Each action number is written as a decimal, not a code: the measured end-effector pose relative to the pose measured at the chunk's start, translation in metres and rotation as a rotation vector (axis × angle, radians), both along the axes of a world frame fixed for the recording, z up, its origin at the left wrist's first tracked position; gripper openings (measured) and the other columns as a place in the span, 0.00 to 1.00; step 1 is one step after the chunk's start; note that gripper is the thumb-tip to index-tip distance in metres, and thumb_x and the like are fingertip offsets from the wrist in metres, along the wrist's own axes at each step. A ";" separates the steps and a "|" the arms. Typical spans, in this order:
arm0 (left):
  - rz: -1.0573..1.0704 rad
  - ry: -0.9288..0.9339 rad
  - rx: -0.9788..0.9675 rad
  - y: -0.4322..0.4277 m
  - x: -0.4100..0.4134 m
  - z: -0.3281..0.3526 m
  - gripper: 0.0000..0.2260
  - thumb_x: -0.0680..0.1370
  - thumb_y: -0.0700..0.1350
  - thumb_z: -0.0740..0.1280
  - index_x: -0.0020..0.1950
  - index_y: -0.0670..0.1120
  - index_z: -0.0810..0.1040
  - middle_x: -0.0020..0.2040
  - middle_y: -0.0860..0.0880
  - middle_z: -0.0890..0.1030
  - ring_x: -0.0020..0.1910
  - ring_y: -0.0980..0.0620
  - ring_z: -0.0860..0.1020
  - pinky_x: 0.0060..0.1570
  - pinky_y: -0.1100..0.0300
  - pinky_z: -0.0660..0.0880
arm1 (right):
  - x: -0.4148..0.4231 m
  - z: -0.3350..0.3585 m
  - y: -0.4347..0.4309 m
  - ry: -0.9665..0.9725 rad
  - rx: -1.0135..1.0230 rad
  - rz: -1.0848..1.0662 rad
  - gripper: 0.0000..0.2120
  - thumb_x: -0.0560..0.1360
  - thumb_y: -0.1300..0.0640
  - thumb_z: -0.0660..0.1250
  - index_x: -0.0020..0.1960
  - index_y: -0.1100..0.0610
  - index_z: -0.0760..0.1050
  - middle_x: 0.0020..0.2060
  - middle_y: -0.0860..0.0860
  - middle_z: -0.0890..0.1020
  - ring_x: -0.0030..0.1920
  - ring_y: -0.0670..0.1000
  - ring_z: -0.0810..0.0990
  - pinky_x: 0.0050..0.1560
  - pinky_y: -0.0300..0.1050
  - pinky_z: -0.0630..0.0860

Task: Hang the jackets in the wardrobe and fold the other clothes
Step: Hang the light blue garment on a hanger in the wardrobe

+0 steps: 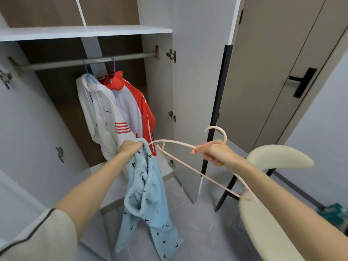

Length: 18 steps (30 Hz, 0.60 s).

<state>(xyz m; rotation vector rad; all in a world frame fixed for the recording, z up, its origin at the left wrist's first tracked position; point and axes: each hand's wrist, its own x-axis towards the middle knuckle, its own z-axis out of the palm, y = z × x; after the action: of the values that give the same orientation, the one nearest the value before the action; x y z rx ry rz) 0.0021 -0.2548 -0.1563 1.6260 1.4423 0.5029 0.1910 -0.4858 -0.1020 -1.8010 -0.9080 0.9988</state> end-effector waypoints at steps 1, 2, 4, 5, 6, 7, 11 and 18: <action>-0.003 0.020 0.006 0.003 -0.001 -0.001 0.08 0.73 0.47 0.66 0.40 0.43 0.75 0.46 0.43 0.81 0.45 0.45 0.78 0.50 0.54 0.76 | -0.002 0.001 -0.001 0.012 -0.005 0.012 0.08 0.74 0.53 0.67 0.42 0.50 0.85 0.22 0.46 0.65 0.24 0.47 0.55 0.21 0.35 0.52; -0.015 0.038 0.012 0.003 -0.003 0.000 0.07 0.72 0.47 0.66 0.41 0.42 0.76 0.46 0.43 0.81 0.46 0.45 0.79 0.50 0.54 0.76 | -0.004 0.001 -0.002 0.018 -0.014 0.035 0.07 0.74 0.52 0.68 0.42 0.50 0.85 0.22 0.47 0.65 0.25 0.47 0.54 0.22 0.36 0.52; -0.064 0.058 0.033 0.001 -0.005 0.005 0.08 0.69 0.46 0.66 0.43 0.43 0.80 0.44 0.45 0.82 0.46 0.46 0.80 0.49 0.54 0.76 | -0.011 0.001 -0.001 0.009 -0.026 0.073 0.07 0.73 0.50 0.68 0.42 0.50 0.85 0.23 0.47 0.65 0.25 0.47 0.54 0.21 0.36 0.52; -0.103 0.065 0.053 -0.001 -0.006 0.008 0.09 0.66 0.47 0.66 0.41 0.44 0.80 0.42 0.46 0.82 0.45 0.46 0.80 0.47 0.55 0.76 | -0.014 0.000 0.001 0.000 -0.024 0.072 0.07 0.73 0.50 0.68 0.42 0.50 0.85 0.23 0.47 0.65 0.24 0.47 0.55 0.21 0.35 0.53; -0.154 0.081 0.083 -0.005 -0.006 0.012 0.10 0.63 0.48 0.64 0.38 0.45 0.80 0.41 0.46 0.81 0.43 0.47 0.79 0.45 0.56 0.75 | -0.018 -0.002 0.005 -0.007 -0.020 0.062 0.07 0.73 0.50 0.69 0.42 0.50 0.85 0.22 0.46 0.65 0.23 0.46 0.55 0.21 0.35 0.53; -0.221 0.104 0.124 -0.008 -0.006 0.015 0.10 0.61 0.49 0.63 0.35 0.46 0.78 0.39 0.46 0.81 0.41 0.47 0.77 0.43 0.57 0.73 | -0.021 -0.004 0.008 -0.009 -0.022 0.055 0.07 0.73 0.51 0.69 0.42 0.51 0.85 0.22 0.46 0.66 0.22 0.46 0.56 0.21 0.34 0.54; -0.451 0.176 0.256 -0.024 0.001 0.030 0.12 0.70 0.40 0.65 0.27 0.48 0.69 0.28 0.51 0.71 0.32 0.52 0.69 0.31 0.64 0.65 | -0.034 -0.012 0.022 0.030 -0.070 0.084 0.08 0.73 0.53 0.68 0.39 0.51 0.85 0.22 0.46 0.66 0.21 0.46 0.56 0.20 0.34 0.53; -0.686 -0.046 0.245 -0.057 0.013 0.068 0.09 0.69 0.39 0.63 0.30 0.48 0.72 0.27 0.57 0.70 0.29 0.61 0.67 0.32 0.67 0.64 | -0.049 -0.014 0.036 0.070 -0.033 0.123 0.09 0.72 0.52 0.69 0.44 0.56 0.84 0.22 0.47 0.64 0.22 0.45 0.55 0.21 0.36 0.51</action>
<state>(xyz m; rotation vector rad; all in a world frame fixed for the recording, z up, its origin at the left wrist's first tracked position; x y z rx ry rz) 0.0151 -0.3121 -0.0884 2.1480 0.7260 0.3164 0.1422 -0.4497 -0.1159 -1.7430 -0.9737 1.1531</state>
